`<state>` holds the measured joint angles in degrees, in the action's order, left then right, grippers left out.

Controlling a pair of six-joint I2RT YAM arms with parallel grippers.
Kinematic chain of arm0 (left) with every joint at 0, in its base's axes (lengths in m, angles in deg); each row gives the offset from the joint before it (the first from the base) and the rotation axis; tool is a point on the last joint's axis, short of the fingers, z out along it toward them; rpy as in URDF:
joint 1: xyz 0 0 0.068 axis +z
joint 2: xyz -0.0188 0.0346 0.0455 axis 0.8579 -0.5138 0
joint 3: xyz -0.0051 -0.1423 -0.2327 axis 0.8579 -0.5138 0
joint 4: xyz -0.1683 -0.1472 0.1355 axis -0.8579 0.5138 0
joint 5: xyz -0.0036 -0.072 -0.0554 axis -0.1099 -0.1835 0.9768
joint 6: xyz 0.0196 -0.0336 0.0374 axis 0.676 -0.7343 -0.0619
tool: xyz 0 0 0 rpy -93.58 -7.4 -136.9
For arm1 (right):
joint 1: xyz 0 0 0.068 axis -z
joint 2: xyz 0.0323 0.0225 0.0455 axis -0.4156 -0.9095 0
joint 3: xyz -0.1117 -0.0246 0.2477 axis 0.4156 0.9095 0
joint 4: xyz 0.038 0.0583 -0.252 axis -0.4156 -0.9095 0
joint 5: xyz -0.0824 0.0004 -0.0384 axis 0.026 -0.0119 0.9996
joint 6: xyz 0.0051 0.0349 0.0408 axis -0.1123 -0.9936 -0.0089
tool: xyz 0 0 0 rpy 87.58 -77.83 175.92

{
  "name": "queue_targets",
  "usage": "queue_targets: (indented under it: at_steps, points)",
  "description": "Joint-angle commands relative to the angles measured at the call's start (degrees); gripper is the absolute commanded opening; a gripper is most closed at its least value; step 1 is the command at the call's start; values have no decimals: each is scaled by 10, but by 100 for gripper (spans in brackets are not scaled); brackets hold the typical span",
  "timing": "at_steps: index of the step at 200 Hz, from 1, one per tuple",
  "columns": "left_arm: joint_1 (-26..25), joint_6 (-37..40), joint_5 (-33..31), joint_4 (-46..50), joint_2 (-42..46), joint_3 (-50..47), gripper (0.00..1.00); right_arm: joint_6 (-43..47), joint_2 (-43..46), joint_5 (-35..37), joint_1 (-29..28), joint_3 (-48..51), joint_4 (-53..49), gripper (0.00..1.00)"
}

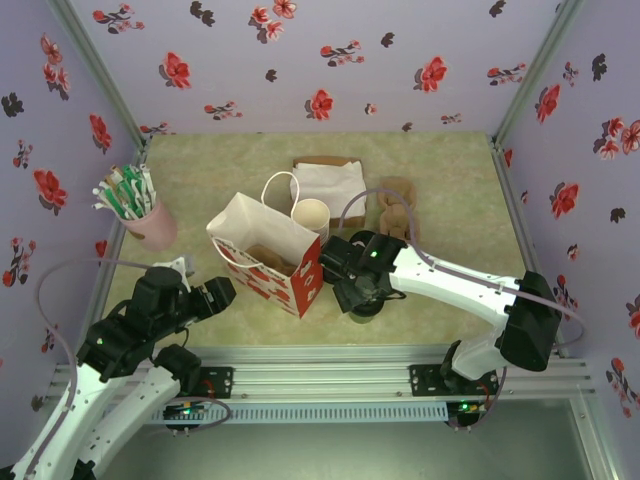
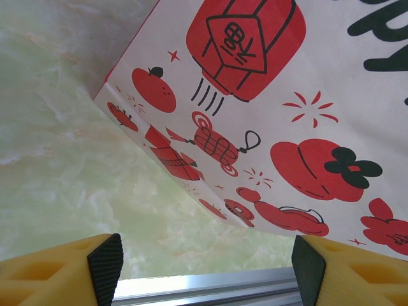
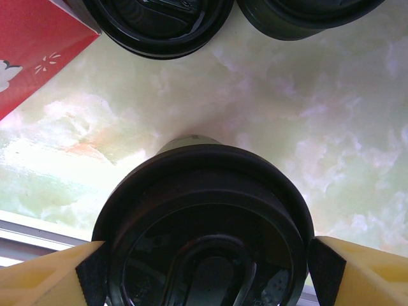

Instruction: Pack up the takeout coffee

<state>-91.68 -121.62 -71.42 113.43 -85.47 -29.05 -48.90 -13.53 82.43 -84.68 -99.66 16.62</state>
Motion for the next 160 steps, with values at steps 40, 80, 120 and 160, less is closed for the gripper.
queue_targets:
  at_steps: [40,80,120,160]
  points:
    - [3,6,3,-7,3,-8,73,-10,17,3,2,-17,-26,83]
    - [3,6,2,-8,4,-7,73,-11,22,-1,3,-17,-22,82]
    - [3,7,3,-9,3,-6,73,-9,31,-8,5,-15,-15,83]
    - [3,7,3,-10,1,-6,73,-5,24,-20,14,2,-7,80]
